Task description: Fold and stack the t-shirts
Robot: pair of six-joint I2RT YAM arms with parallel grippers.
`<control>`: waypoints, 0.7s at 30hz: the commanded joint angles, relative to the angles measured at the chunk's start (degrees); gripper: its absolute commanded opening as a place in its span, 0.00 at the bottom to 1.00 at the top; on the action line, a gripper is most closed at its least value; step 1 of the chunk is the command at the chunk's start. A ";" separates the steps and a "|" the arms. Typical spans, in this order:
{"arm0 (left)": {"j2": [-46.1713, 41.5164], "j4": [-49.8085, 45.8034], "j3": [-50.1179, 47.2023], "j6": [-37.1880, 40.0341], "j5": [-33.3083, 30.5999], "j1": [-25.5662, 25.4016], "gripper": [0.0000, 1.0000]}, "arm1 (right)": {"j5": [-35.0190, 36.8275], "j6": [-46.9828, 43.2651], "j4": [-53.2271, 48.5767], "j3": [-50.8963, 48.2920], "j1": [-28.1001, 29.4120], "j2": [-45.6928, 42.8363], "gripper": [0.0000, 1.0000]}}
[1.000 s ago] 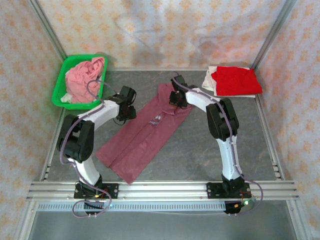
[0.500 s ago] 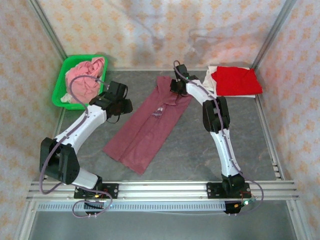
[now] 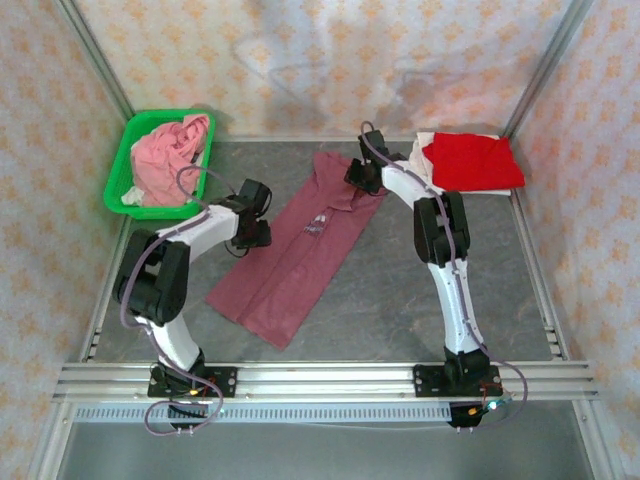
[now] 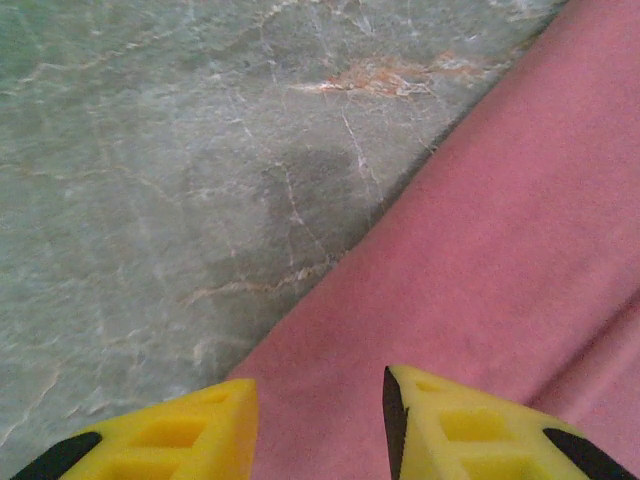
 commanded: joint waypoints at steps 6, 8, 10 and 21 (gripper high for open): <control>2.63 3.58 -1.13 0.00 -0.39 0.23 0.38 | -2.92 3.10 2.59 0.96 -0.29 -0.08 0.07; 2.98 3.63 -1.46 -0.39 -0.25 0.23 0.38 | -2.94 3.34 2.42 1.70 -0.30 -0.13 0.00; 2.82 4.05 -2.10 -0.81 -0.43 0.22 0.38 | -2.76 3.45 2.42 1.91 -0.24 -0.77 0.00; 2.09 5.47 -3.89 -3.20 -1.84 0.41 0.38 | 1.81 5.41 11.33 -14.03 -0.47 -13.79 0.00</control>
